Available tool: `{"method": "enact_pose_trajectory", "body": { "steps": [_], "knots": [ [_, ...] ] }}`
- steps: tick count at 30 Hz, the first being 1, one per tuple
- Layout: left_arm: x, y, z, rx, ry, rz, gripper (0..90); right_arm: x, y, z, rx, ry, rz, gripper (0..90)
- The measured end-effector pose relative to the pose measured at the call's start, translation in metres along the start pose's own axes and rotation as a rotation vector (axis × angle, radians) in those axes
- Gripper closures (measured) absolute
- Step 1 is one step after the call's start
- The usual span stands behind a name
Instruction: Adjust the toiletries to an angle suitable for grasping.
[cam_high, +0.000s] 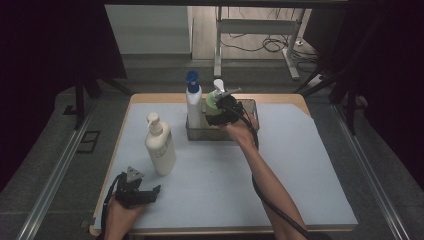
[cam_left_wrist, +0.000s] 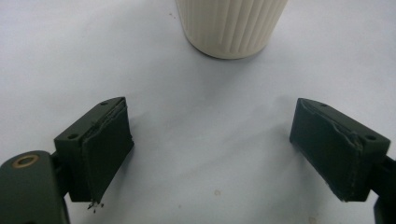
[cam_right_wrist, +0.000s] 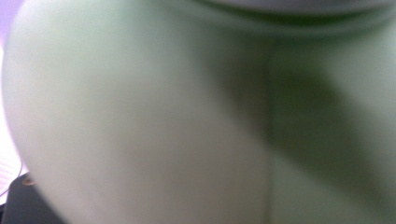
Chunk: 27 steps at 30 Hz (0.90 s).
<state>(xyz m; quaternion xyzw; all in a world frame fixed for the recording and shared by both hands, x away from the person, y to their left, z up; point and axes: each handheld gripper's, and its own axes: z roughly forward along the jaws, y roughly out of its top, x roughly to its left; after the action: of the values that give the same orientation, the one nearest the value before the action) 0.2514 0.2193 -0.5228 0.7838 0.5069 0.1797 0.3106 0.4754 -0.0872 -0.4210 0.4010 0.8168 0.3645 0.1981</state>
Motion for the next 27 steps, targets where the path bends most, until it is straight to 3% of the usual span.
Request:
{"method": "enact_pose_trajectory", "body": {
  "steps": [6, 13, 27],
  "knots": [
    [0.0, 0.0, 0.0, 0.0, 0.0, 0.002, 12.2, -0.005, -0.002, 0.0, -0.001, 0.004, 0.021, 10.5],
    [0.0, 0.0, 0.0, 0.0, 0.0, 0.002, 12.2, -0.008, -0.003, -0.003, 0.011, 0.003, -0.004, 10.0],
    [0.0, 0.0, 0.0, -0.001, 0.0, 0.001, 12.2, -0.009, -0.01, -0.021, -0.029, 0.014, 0.002, 14.1]
  ]
}}
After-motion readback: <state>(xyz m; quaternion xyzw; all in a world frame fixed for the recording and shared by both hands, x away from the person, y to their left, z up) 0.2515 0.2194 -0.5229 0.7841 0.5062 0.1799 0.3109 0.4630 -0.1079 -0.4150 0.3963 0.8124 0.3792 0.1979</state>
